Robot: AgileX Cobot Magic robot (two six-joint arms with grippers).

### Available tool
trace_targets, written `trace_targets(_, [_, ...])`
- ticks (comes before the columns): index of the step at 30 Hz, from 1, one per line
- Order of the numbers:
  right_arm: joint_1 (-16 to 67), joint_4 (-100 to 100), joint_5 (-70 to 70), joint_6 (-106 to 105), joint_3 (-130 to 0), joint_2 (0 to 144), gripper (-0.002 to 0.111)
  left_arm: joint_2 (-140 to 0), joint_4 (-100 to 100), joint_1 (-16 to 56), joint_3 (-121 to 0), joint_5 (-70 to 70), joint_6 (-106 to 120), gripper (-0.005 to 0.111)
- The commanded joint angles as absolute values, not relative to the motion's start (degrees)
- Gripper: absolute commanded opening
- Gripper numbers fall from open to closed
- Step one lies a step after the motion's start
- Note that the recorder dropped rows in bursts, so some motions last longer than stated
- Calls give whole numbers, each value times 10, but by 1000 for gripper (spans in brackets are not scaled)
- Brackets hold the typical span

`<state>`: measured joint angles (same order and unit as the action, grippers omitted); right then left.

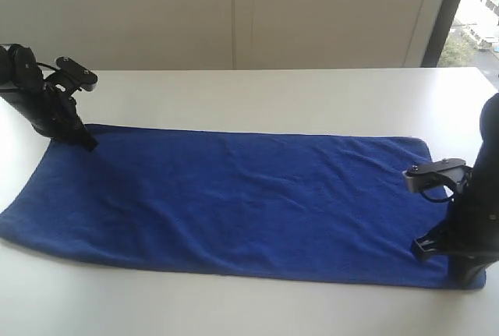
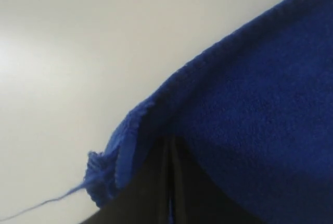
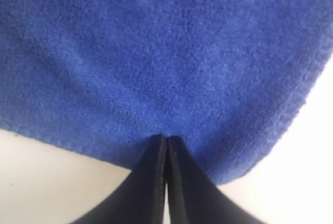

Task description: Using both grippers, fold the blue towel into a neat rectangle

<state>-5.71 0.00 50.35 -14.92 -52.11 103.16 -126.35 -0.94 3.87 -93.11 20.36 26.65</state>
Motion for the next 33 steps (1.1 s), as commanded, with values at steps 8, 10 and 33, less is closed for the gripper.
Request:
trace_targets(8, [-57,-24,508,-129,-521,1034,0,-1264,6,36,-928,242,242,1])
trace_targets(10, [-57,-5,496,-129,-528,1020,0,-1252,18,36,-928,249,239,1])
trace_targets(33, [290,259,304,-395,-773,1128,0,-1025,380,-159,-820,611,452,0])
